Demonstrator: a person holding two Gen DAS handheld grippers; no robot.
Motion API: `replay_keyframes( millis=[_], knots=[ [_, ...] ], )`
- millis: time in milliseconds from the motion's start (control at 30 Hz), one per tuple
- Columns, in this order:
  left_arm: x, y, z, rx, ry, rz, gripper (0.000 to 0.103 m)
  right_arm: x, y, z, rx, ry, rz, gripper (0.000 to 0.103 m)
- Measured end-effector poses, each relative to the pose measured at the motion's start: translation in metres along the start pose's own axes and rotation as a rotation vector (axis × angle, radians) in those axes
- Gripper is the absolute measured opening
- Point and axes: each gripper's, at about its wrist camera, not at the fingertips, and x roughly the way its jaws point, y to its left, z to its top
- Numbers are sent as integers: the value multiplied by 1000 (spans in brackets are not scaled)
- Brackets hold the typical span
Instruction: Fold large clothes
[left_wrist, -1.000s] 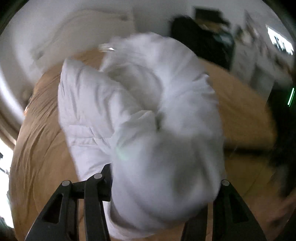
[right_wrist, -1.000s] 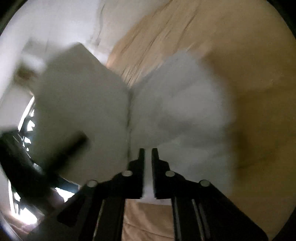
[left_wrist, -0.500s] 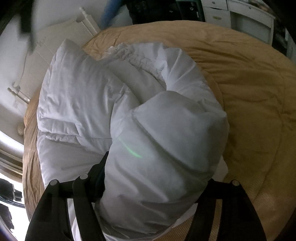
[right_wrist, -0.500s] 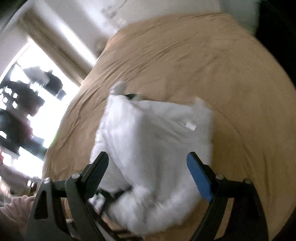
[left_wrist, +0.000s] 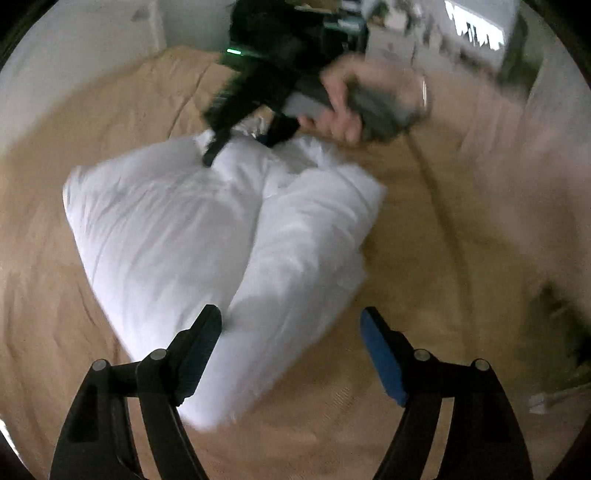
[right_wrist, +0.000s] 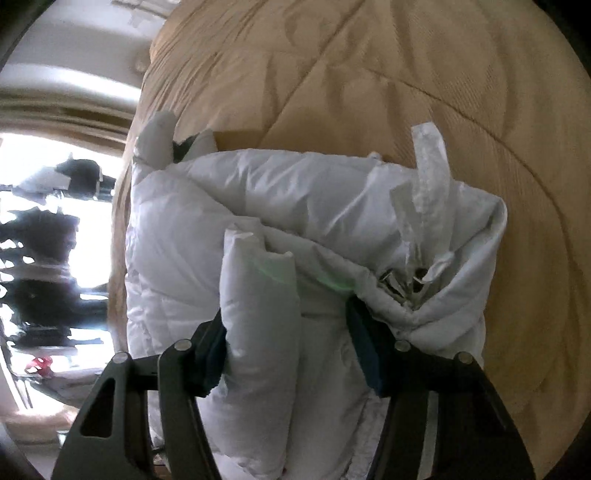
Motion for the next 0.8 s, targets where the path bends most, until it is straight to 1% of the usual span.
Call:
replay_keyframes(
  millis=[33,67,100,133,167,200,233,267,300,333,367,400,433,467,500,567,600,633,667,700,767,800],
  knots=[
    [-14,22,9,-55,-20,-42,78,-2,1,1,5,-2,2,60],
    [-31,48,17,-124,-58,-70,78,-4,-2,-1,14,-3,3,60],
    [-43,69,27,-184,-94,-76,78,-4,3,-2,20,-4,1,60],
    [-50,90,35,-238,-129,-76,81,-7,2,-4,22,-6,-3,60],
    [-55,114,46,-299,-164,-56,82,-8,4,-8,20,-9,-11,61],
    [-48,144,66,-350,-177,-31,82,-10,5,-11,15,-15,-27,61],
    [-40,161,77,-388,-183,-25,82,-7,11,-12,6,-22,-48,62],
    [-26,178,91,-416,-182,-28,82,1,21,-4,-1,-30,-68,63],
    [-2,194,106,-444,-167,-21,82,1,22,-5,-5,-40,-83,65],
    [24,203,117,-449,-138,11,82,3,31,-6,-2,-60,-97,65],
    [58,212,126,-457,-81,36,81,1,33,-9,-2,-82,-110,65],
    [88,213,128,-460,-20,37,80,1,37,-13,-5,-102,-122,66],
    [113,214,128,-461,35,61,83,-1,41,-18,-11,-126,-137,66],
    [132,210,128,-449,43,108,91,-5,43,-24,-14,-144,-153,67],
    [136,206,128,-437,24,129,93,-10,45,-29,-13,-163,-170,67],
    [137,200,131,-431,10,141,93,-30,59,-48,-36,-244,-237,67],
    [138,201,131,-432,13,142,93,-44,72,-64,-66,-318,-295,67],
    [139,204,133,-434,17,138,93,-60,91,-87,-117,-424,-354,67],
    [140,203,132,-436,16,132,93,-73,112,-114,-181,-529,-368,68],
    [140,204,131,-439,12,126,93,-79,128,-138,-236,-597,-336,71],
    [139,212,127,-443,8,122,93,-78,148,-173,-304,-671,-274,72],
    [140,214,128,-442,8,122,93,-66,158,-196,-350,-700,-251,72]
  ],
)
